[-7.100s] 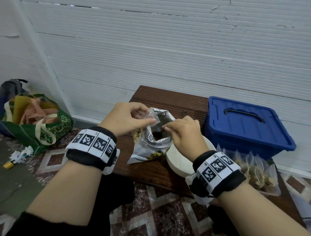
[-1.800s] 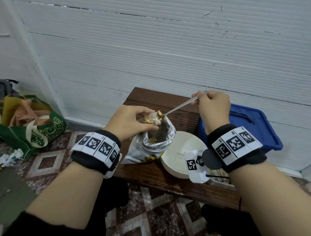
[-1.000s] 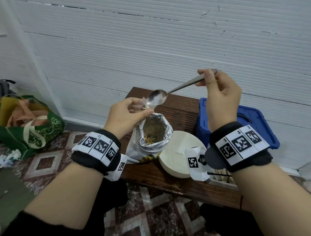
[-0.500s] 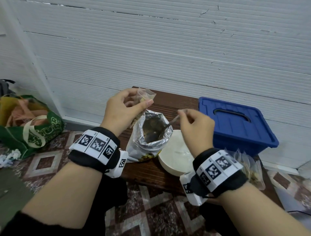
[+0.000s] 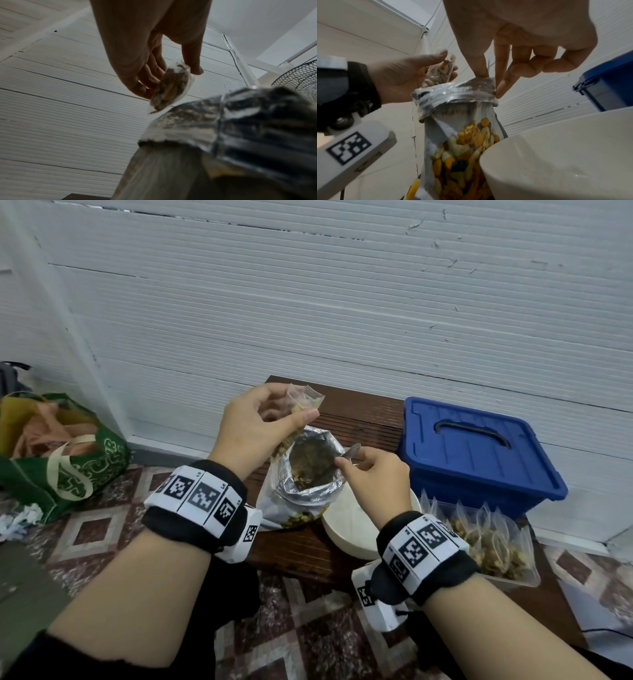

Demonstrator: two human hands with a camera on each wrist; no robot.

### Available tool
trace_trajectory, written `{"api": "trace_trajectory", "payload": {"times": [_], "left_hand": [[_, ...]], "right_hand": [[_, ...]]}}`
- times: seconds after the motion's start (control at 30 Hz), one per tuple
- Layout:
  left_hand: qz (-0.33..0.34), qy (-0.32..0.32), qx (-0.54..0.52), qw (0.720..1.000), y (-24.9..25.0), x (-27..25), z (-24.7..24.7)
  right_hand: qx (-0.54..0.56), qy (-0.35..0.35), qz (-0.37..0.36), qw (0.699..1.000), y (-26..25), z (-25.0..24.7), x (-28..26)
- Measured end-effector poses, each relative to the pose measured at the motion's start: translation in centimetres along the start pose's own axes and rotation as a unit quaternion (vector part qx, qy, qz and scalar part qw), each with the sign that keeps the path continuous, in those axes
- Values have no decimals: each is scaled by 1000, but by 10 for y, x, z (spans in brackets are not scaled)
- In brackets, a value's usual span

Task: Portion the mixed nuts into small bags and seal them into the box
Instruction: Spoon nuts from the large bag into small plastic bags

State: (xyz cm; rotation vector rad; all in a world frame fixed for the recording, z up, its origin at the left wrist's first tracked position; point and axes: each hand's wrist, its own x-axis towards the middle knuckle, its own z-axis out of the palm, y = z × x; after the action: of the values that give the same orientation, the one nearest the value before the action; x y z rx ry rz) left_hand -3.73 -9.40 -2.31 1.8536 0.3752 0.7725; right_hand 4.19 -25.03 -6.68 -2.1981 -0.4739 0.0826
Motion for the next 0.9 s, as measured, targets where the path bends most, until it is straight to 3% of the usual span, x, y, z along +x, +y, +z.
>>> {"api": "trace_trajectory", "payload": {"times": [0.33, 0.6, 0.9], "left_hand": [[-12, 3, -5, 1000, -4, 2, -4], [-14, 3, -1, 1000, -6, 5, -9], [-3, -15, 0, 1000, -5, 3, -4]], "right_hand": [[51, 0, -2, 999, -16, 8, 33], [110, 38, 20, 993, -23, 11, 45], [31, 19, -1, 999, -19, 7, 46]]}}
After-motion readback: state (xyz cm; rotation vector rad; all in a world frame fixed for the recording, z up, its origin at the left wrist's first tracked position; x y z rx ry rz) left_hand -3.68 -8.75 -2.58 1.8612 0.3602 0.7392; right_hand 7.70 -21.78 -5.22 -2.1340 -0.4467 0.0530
